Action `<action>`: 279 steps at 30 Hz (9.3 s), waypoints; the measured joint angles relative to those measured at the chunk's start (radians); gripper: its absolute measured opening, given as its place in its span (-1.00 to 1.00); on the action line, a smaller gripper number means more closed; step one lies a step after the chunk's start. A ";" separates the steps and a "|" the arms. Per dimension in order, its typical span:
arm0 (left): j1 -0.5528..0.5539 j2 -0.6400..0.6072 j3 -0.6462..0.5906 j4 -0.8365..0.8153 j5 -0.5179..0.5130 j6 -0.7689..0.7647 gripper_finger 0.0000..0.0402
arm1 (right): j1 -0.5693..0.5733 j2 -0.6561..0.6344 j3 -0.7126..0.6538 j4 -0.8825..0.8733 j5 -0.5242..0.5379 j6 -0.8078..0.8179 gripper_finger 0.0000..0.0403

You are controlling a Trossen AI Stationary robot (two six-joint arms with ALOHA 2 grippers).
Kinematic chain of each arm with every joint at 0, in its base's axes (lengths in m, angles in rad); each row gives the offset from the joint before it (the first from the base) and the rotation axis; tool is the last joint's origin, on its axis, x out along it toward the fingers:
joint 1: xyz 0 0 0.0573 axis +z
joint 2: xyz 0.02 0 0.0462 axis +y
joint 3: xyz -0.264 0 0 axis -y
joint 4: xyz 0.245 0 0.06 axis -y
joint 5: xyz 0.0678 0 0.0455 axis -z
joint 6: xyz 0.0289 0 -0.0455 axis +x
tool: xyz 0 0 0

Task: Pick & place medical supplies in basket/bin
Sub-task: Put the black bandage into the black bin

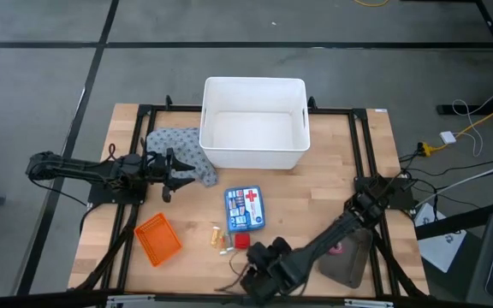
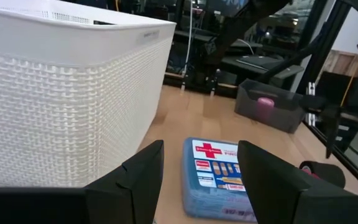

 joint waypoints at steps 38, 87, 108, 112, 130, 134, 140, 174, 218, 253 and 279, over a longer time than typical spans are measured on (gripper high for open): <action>0.000 0.000 0.001 -0.034 -0.002 -0.024 0.00 | -0.079 -0.013 -0.106 0.052 -0.157 0.082 0.15; 0.000 -0.001 0.001 -0.019 0.017 -0.021 0.00 | 0.005 -0.041 0.348 -0.559 -0.090 0.150 -0.54; 0.000 0.005 0.002 -0.019 0.041 -0.011 0.00 | 0.043 -0.044 0.204 -0.554 -0.097 0.024 0.09; 0.000 0.005 0.002 -0.019 0.043 -0.018 0.00 | 0.043 -0.044 0.093 -0.493 -0.190 0.020 0.17; 0.000 0.005 0.002 -0.019 0.031 -0.013 0.00 | 0.025 -0.044 -0.052 -0.394 -0.174 -0.030 0.12; 0.000 0.005 0.002 -0.026 0.031 -0.013 0.00 | 0.016 -0.044 -0.052 -0.393 -0.169 -0.035 0.12; 0.000 0.005 0.002 -0.042 0.031 -0.011 0.00 | 0.012 -0.044 -0.052 -0.389 -0.166 -0.035 0.12; 0.000 0.005 0.001 -0.048 0.013 -0.011 0.00 | -0.026 -0.106 -0.216 -0.313 -0.184 -0.013 -0.91; 0.000 0.005 0.001 -0.049 0.017 -0.003 0.00 | 0.411 -0.471 -0.534 -0.230 -0.274 0.769 -0.82; 0.000 0.005 0.001 -0.046 0.014 0.004 0.00 | 0.386 -0.471 -0.580 -0.137 -0.290 0.723 0.11; 0.000 0.007 0.001 -0.051 0.018 0.002 0.00 | 0.328 -0.470 -0.588 -0.156 -0.354 0.636 0.07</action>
